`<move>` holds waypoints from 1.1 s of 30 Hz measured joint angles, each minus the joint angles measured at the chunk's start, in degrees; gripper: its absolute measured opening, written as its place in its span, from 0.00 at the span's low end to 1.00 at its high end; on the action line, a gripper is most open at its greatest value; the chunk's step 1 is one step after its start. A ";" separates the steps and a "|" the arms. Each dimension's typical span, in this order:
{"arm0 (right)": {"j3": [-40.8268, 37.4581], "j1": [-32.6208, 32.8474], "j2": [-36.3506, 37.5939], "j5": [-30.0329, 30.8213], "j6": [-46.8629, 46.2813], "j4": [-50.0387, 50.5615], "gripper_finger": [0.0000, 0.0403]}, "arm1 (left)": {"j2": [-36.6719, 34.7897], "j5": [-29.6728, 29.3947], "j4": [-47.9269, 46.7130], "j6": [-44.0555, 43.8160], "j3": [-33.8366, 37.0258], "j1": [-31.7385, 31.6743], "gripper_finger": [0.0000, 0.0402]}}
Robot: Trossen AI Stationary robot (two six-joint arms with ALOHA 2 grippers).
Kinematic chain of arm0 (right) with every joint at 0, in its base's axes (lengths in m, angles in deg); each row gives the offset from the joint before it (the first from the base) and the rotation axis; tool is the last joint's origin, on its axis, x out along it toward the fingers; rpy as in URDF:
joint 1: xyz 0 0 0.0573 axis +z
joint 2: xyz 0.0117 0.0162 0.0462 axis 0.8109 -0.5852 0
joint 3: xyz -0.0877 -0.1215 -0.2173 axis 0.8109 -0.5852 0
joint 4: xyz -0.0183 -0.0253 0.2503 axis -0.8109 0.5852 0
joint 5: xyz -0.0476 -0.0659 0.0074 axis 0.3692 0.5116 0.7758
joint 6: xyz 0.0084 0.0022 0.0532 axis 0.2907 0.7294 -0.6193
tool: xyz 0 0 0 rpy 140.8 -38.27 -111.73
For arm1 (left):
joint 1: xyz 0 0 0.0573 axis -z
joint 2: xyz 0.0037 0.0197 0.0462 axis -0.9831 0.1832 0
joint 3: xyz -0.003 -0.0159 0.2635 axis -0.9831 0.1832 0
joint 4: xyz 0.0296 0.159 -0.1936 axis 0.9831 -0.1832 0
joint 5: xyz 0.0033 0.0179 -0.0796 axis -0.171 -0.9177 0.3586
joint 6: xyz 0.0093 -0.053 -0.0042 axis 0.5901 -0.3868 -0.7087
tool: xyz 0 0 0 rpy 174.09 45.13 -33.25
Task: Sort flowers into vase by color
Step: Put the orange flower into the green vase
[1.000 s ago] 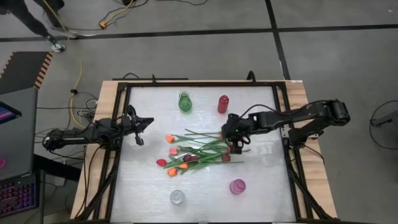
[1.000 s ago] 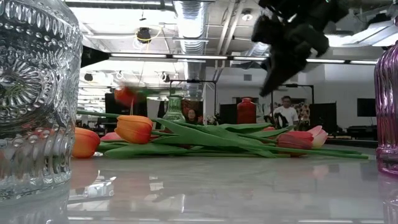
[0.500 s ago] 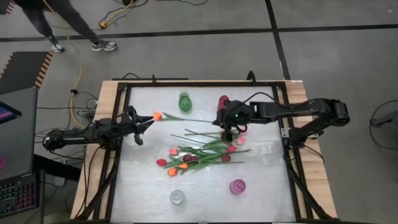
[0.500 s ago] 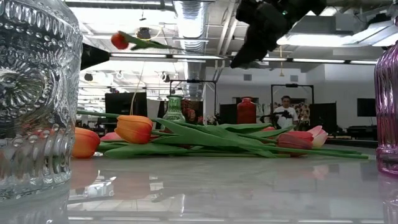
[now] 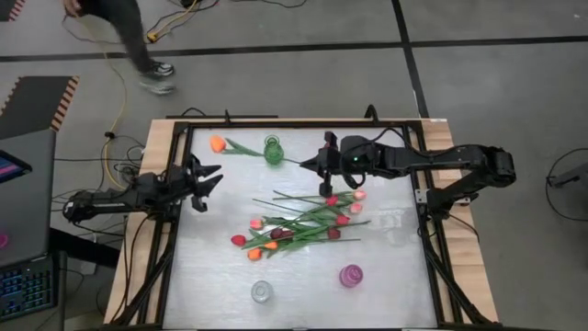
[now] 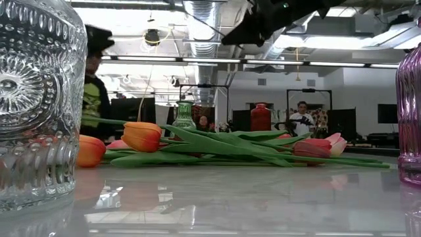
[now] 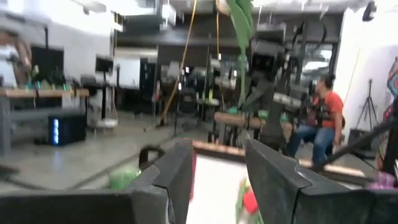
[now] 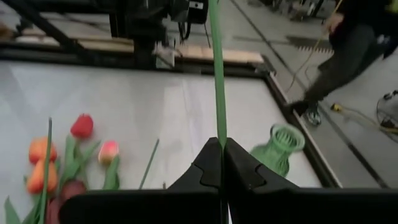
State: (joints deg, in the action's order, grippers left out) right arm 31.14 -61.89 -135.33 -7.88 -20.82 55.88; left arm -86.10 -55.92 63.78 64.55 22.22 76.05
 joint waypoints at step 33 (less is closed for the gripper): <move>-0.35 0.20 -9.53 -0.18 2.65 -18.89 0.07 | 55.34 0.96 41.65 12.80 -19.64 -0.04 0.34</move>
State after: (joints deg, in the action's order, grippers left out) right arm 30.79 -61.69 -144.86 -8.06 -18.17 36.99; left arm -30.75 -54.96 105.44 77.35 2.58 76.00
